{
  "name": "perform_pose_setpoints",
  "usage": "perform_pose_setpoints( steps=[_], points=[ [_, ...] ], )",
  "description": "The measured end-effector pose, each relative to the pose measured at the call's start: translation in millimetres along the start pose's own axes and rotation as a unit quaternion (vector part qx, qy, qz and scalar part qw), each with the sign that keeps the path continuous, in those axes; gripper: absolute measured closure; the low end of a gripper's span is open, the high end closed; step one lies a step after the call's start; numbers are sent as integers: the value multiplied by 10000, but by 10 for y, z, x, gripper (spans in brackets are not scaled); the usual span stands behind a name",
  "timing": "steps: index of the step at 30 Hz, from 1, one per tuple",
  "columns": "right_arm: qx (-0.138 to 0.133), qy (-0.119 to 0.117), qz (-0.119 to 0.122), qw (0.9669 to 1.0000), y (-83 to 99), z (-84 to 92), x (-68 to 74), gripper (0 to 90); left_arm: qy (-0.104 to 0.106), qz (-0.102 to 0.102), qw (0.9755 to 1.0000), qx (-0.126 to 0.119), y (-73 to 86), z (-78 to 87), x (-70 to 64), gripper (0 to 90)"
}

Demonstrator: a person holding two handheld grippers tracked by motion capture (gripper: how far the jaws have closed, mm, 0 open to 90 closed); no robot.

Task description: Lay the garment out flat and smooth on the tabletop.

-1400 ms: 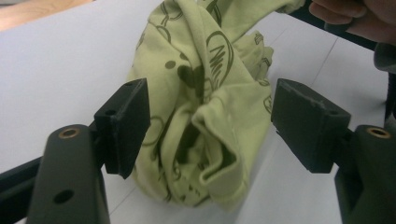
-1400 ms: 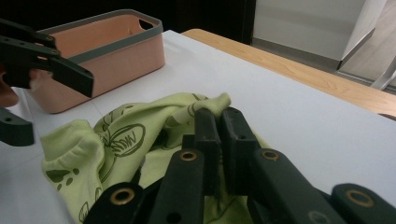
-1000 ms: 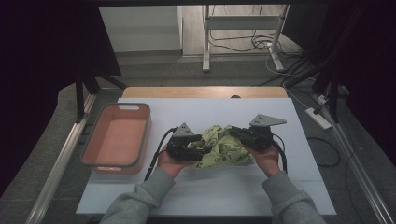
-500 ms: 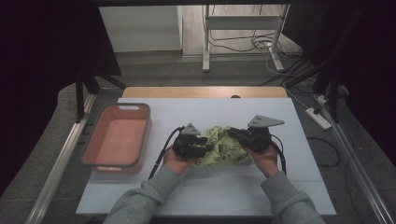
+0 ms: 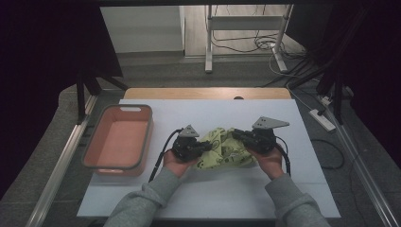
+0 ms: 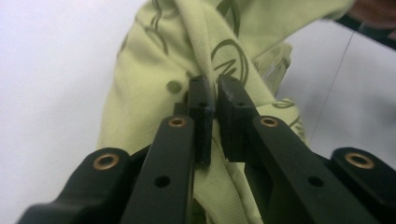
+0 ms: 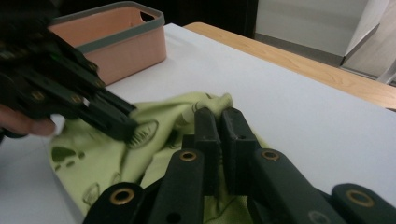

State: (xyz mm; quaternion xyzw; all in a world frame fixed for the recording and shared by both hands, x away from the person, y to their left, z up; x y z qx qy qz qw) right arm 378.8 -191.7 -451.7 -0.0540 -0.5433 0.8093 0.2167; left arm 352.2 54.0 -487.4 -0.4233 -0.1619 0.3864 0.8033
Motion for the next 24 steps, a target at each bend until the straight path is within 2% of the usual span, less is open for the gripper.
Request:
perform_pose_setpoints(
  steps=[4,9,12,15,20,24],
  points=[
    [54,70,-77,9999,44,13,-45,858,-27,109,9998,-177,-15,142,82,840],
    [94,132,-110,9998,65,42,-65,858,-171,275,9987,-398,-10,334,226,846],
    [97,179,-118,9997,70,59,-72,859,-258,366,9979,-478,0,428,317,848],
    [85,186,-159,9997,84,80,-85,858,-181,430,9979,-442,18,458,373,849],
    [97,173,-153,9997,91,68,-69,858,-186,218,9990,-337,14,400,302,857],
    [99,205,-170,9996,96,93,-81,859,-231,258,9988,-355,16,434,337,863]
  ],
)
Point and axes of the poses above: each handheld gripper's, and its own axes: z roughly backward along the jaws, y roughly out of its underside, x roughly to its left, the point moved 2 cm from there along -z, roughly forward along the jaws, and after that the axes turned 14 degrees about -y, right-handed, at the moved point
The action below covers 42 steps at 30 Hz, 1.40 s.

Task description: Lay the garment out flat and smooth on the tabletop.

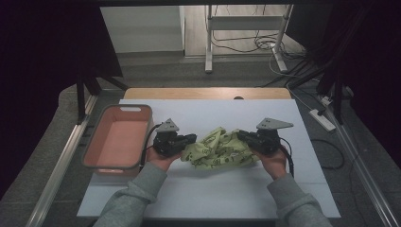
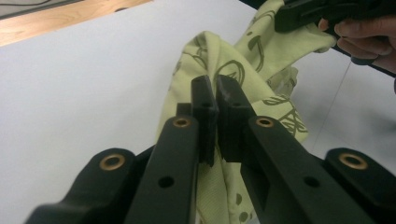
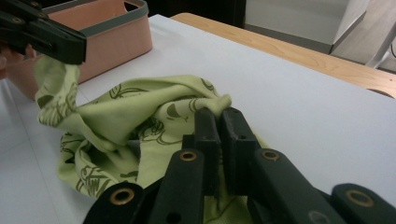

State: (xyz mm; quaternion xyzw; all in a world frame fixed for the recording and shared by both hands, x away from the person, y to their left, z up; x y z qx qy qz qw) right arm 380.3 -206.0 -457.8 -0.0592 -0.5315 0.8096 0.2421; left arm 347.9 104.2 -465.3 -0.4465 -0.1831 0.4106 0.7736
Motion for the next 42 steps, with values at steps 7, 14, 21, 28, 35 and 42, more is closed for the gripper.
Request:
perform_pose_setpoints(
  steps=[7,14,21,28,35,42],
  points=[
    [25,116,-103,9999,45,84,-63,859,-258,45,9997,-20,38,172,148,871],
    [-35,285,-235,9993,99,245,-148,859,-427,127,9990,25,117,280,275,881],
    [95,484,-449,9978,239,445,-260,859,-559,249,9981,94,207,373,356,891],
    [618,421,-732,9945,469,354,-336,857,-557,187,9979,274,269,337,324,889],
    [544,386,-712,9952,458,359,-325,854,-533,146,9980,317,282,321,292,875],
    [524,436,-604,9958,454,345,-305,829,-586,96,9980,236,264,289,239,571]
  ],
)
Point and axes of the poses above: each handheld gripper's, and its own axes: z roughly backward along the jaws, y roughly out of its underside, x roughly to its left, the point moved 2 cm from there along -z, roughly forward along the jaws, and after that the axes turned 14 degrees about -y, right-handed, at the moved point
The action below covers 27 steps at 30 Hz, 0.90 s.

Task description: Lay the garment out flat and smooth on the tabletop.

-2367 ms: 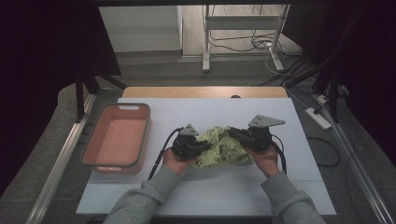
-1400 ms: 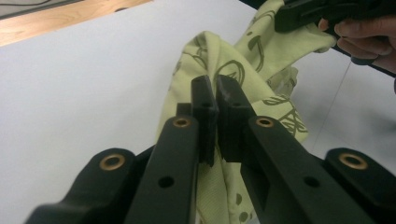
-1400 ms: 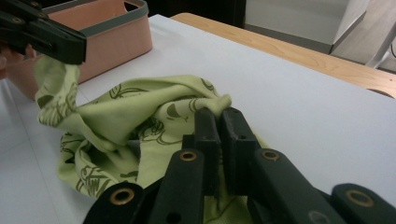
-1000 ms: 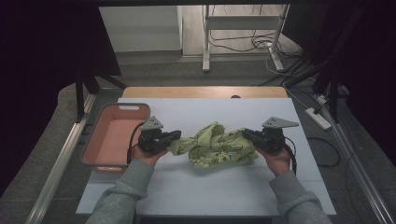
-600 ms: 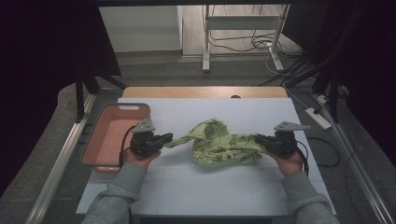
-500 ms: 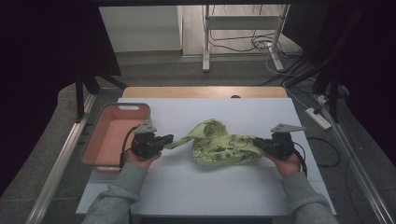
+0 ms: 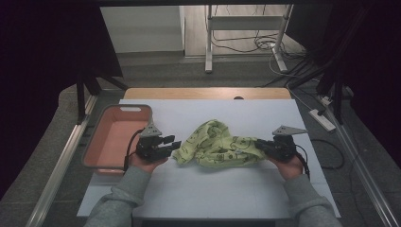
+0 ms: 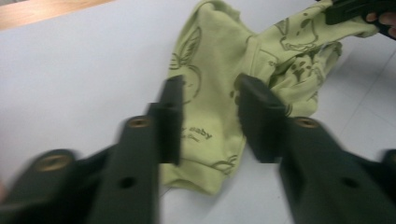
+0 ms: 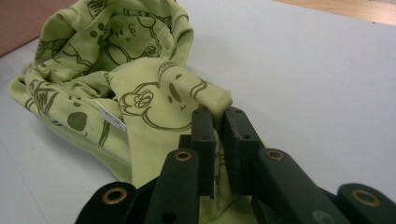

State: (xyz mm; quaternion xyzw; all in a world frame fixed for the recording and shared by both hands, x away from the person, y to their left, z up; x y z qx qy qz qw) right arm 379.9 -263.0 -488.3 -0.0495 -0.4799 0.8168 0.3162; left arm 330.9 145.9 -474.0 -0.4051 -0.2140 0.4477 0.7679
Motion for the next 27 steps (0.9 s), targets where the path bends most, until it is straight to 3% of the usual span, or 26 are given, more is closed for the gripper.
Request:
perform_pose_setpoints(
  steps=[4,10,12,18,27],
  points=[
    [-13,-4,8,10000,-5,-2,11,825,-50,-69,10000,22,-33,-72,-71,449],
    [4,-22,37,10000,-1,-35,26,807,53,-55,9999,106,-119,-296,-151,363],
    [8,-15,45,10000,-1,-41,29,802,147,-11,9998,150,-153,-381,-172,361],
    [23,-6,53,10000,3,-52,34,801,137,-117,9993,336,-221,-596,-255,333],
    [-13,-27,46,10000,2,-53,37,801,191,27,9993,325,-367,-774,-219,316]
  ],
)
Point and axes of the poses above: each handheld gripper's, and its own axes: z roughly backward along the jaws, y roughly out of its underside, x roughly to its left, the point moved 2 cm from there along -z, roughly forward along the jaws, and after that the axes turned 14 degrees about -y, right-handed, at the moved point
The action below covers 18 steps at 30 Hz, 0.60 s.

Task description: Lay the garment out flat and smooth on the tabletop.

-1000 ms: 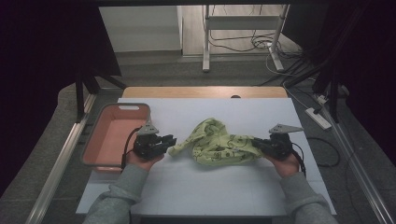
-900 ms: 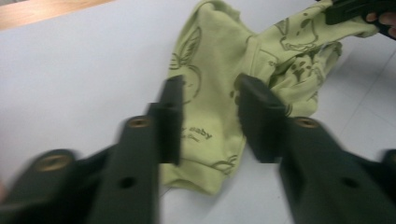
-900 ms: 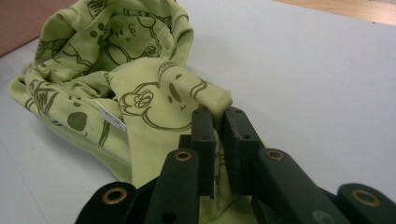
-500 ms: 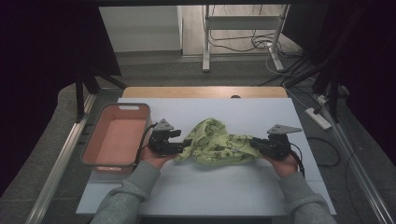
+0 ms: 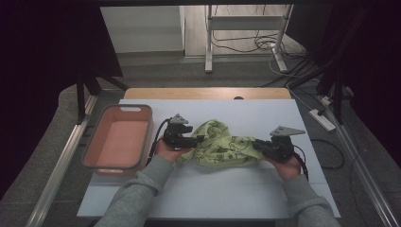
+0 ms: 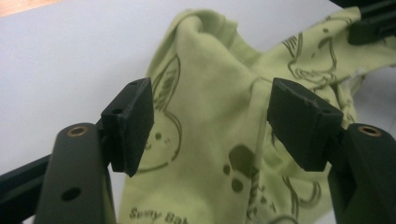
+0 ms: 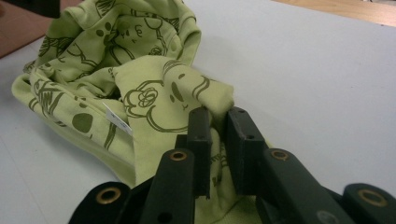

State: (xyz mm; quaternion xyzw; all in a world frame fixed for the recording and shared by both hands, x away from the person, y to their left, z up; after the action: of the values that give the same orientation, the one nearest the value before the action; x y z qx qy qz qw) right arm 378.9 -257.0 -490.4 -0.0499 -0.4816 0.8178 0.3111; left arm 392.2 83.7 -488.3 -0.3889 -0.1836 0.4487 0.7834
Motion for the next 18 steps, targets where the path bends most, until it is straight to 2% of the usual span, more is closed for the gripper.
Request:
perform_pose_setpoints(
  steps=[4,13,15,17,18],
  points=[
    [13,-2,9,10000,1,-7,3,801,132,94,9999,26,-68,-50,2,314],
    [13,-3,16,10000,1,-9,5,801,130,2,9999,114,-186,-141,-98,289],
    [6,-8,17,10000,1,-8,5,801,121,-95,9997,203,-178,-172,-121,297],
    [5,-13,22,10000,1,-7,6,800,98,-229,9991,333,-154,-201,-131,392],
    [6,-15,21,10000,2,-7,7,801,186,-303,9985,408,-137,-212,-131,456]
  ],
)
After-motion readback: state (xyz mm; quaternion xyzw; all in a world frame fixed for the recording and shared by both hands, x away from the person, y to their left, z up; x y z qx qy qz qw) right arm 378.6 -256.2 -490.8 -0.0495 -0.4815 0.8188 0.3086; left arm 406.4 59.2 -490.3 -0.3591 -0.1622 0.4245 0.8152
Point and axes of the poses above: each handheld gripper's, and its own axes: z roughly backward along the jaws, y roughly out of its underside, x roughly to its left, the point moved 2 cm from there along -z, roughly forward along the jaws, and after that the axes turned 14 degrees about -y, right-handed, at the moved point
